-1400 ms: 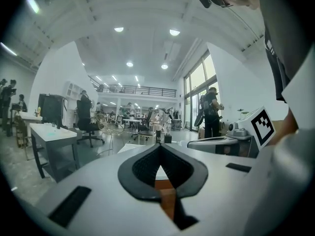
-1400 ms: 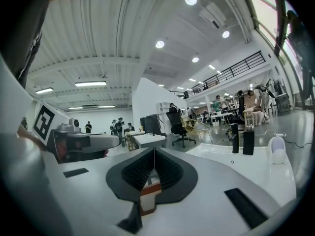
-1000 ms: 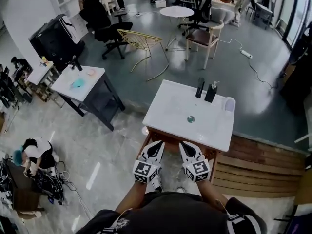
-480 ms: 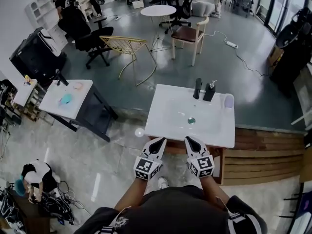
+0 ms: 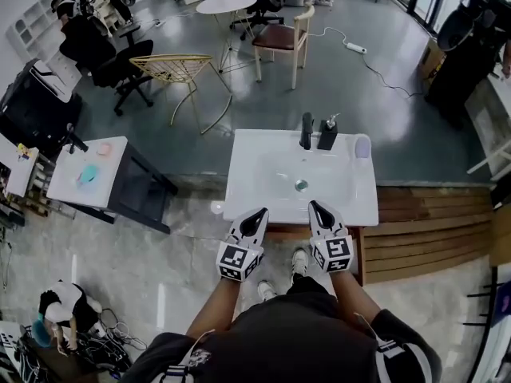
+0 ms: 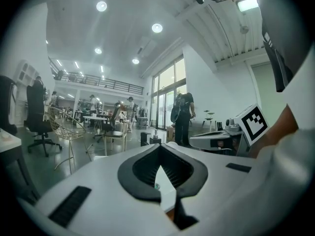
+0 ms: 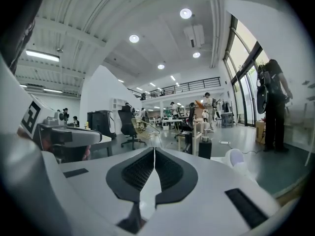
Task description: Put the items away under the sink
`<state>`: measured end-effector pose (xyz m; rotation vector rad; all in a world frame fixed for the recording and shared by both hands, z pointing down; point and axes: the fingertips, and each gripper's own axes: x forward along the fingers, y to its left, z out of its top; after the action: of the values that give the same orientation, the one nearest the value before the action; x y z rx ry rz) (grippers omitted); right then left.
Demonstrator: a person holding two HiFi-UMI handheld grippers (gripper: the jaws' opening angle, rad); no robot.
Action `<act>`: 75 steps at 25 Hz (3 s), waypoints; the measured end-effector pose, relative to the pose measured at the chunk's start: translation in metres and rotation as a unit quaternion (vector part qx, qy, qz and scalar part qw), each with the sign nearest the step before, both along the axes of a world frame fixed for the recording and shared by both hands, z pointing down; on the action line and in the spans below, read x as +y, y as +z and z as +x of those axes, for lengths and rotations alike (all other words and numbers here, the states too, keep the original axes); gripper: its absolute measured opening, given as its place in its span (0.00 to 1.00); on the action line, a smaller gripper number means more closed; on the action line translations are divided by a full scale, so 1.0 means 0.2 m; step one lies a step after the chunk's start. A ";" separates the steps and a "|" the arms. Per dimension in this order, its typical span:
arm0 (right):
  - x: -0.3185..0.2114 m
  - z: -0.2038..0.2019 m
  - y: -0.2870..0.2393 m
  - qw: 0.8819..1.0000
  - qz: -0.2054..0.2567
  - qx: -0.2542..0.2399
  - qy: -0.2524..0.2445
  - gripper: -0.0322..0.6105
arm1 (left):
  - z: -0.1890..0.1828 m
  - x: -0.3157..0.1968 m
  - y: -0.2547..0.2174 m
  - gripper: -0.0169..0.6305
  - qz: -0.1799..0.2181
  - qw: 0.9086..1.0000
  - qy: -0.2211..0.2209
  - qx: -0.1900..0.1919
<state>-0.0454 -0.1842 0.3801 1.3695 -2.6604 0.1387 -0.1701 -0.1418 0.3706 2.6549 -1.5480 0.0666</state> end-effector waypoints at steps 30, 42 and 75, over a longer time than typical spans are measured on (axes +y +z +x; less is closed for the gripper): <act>-1.40 0.40 0.35 0.995 -0.059 0.029 0.070 0.62 | 0.27 -1.18 0.21 0.02 -0.056 0.997 -0.039 -0.020; -1.74 0.36 0.53 0.997 -0.058 0.056 0.006 0.76 | 0.22 -1.31 0.35 0.02 -0.079 0.994 -0.066 -0.032; -1.72 0.38 0.47 0.999 -0.016 0.039 0.015 0.56 | 0.22 -1.24 0.39 0.02 -0.085 0.993 -0.073 -0.033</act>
<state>0.0314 -0.5285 0.4745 1.3751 -2.5642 0.1278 -0.1251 -0.3903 0.4482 2.4263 -1.6700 0.2678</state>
